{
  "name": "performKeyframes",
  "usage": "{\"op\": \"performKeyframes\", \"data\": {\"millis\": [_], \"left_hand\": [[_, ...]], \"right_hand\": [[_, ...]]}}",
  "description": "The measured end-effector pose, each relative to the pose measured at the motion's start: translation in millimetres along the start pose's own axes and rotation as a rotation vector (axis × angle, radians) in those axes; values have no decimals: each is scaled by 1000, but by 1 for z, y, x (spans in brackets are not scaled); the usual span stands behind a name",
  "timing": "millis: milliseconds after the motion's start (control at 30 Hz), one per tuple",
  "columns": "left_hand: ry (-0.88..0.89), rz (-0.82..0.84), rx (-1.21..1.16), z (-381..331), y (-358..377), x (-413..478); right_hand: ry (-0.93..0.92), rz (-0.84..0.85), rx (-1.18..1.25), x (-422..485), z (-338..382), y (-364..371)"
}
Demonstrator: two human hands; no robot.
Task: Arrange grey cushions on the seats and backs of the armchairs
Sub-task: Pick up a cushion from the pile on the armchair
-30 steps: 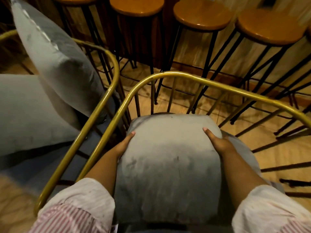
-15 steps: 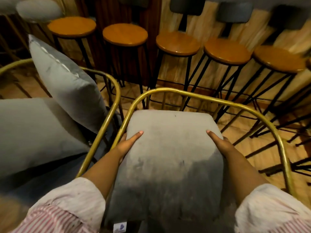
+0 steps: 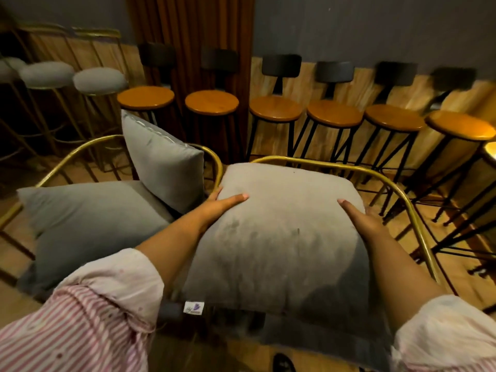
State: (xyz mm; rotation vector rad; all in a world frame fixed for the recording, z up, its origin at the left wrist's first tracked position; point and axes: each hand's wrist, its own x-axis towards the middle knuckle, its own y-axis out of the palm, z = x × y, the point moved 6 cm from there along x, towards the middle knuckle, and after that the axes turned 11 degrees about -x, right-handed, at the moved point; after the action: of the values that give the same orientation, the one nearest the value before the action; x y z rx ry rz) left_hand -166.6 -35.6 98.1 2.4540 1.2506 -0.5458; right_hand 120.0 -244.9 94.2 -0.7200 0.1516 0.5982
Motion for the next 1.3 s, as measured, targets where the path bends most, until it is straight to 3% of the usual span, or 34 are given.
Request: {"op": "performKeyframes", "data": {"millis": [133, 533, 867, 1133, 1300], "left_hand": [[130, -81, -5, -9, -36, -26], [176, -456, 82, -25, -181, -60], [255, -747, -36, -49, -374, -103], [261, -740, -43, -81, -537, -68], [160, -682, 60, -85, -596, -17]], "right_hand": [[-81, -29, 41, -38, 14, 20], [-312, 129, 68, -64, 109, 146], [-541, 263, 15, -112, 255, 323], [-461, 369, 25, -124, 325, 491], [-412, 405, 23, -104, 341, 558]]}}
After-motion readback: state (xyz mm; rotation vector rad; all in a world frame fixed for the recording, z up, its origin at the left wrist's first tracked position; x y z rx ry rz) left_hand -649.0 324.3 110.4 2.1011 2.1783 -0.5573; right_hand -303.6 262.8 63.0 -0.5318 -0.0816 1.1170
